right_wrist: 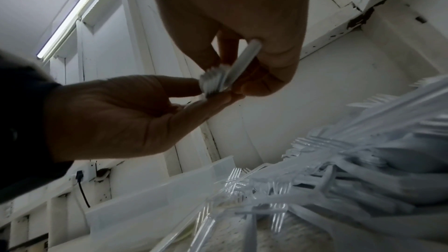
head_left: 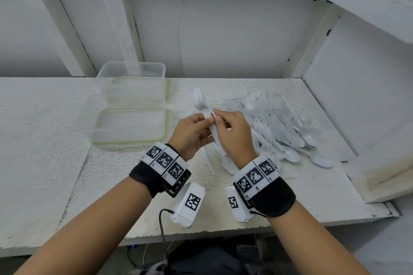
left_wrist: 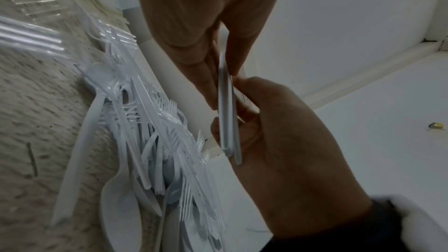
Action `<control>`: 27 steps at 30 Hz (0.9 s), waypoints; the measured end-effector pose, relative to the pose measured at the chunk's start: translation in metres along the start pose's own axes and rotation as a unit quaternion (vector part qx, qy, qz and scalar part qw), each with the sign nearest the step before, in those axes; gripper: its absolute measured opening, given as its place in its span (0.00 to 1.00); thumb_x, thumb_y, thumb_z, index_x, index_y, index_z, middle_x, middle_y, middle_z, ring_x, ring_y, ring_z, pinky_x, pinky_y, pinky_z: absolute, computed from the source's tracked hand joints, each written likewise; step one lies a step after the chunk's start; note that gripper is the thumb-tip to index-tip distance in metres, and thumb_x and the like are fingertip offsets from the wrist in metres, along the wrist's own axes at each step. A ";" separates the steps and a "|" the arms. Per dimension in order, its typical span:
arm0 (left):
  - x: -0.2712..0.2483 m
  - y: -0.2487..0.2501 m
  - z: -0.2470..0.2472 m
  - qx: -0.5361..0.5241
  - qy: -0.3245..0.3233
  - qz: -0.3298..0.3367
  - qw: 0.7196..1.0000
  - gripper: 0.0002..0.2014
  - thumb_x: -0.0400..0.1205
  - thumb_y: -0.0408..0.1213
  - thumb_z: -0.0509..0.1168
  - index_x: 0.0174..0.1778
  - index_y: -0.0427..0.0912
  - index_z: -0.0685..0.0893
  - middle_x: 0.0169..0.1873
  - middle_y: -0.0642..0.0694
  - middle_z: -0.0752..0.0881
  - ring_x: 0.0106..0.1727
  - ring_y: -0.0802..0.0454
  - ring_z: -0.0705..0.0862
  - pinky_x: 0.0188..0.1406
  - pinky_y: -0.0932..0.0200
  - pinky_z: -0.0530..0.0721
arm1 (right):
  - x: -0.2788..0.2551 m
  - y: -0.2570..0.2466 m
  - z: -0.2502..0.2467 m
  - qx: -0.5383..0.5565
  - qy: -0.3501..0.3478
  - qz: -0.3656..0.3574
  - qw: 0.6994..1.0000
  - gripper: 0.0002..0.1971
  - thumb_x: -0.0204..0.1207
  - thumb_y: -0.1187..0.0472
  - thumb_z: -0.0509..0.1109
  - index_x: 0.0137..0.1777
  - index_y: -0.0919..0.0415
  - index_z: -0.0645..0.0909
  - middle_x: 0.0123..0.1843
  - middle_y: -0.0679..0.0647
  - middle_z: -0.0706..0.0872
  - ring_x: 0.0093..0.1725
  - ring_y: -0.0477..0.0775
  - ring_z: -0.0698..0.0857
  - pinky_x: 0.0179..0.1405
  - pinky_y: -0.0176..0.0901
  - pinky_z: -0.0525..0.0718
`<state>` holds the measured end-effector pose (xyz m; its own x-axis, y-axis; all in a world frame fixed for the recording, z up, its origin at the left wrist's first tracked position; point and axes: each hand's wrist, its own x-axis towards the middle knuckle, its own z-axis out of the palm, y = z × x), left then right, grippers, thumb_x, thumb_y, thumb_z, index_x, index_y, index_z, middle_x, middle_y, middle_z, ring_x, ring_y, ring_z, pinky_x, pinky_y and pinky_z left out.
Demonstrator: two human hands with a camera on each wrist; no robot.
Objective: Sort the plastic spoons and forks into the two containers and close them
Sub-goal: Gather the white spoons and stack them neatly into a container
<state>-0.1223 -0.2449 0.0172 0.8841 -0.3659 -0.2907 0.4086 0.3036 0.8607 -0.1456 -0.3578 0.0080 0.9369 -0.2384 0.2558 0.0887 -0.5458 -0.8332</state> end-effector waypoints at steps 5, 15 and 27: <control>0.000 0.002 -0.006 0.042 -0.013 -0.024 0.999 0.14 0.83 0.31 0.62 0.32 0.41 0.86 0.41 0.39 0.87 0.43 0.47 0.86 0.46 0.58 0.87 | 0.000 -0.001 0.003 0.067 -0.068 0.042 0.995 0.17 0.82 0.65 0.61 0.68 0.58 0.79 0.52 0.51 0.69 0.52 0.42 0.75 0.51 0.15 0.71; 0.004 0.016 -0.026 -0.002 0.067 -0.004 0.998 0.05 0.83 0.37 0.63 0.42 0.43 0.82 0.42 0.49 0.87 0.45 0.54 0.83 0.67 0.48 0.75 | 0.009 -0.019 0.011 -0.182 -0.144 -0.124 0.965 0.18 0.84 0.58 0.59 0.73 0.58 0.70 0.63 0.58 0.77 0.59 0.55 0.80 0.53 0.40 0.76; -0.010 0.086 -0.108 0.310 0.155 0.047 0.937 0.08 0.84 0.39 0.60 0.49 0.43 0.83 0.46 0.48 0.87 0.52 0.49 0.83 0.56 0.55 0.81 | 0.066 -0.059 0.052 -0.144 -0.220 -0.115 0.958 0.17 0.84 0.63 0.57 0.71 0.62 0.73 0.62 0.60 0.81 0.59 0.57 0.79 0.49 0.33 0.68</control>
<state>-0.0716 -0.1200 0.0495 0.9723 -0.0608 -0.2256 0.1998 -0.2835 0.9379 -0.0716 -0.2993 0.0489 0.9615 0.2412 0.1319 0.2715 -0.7577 -0.5935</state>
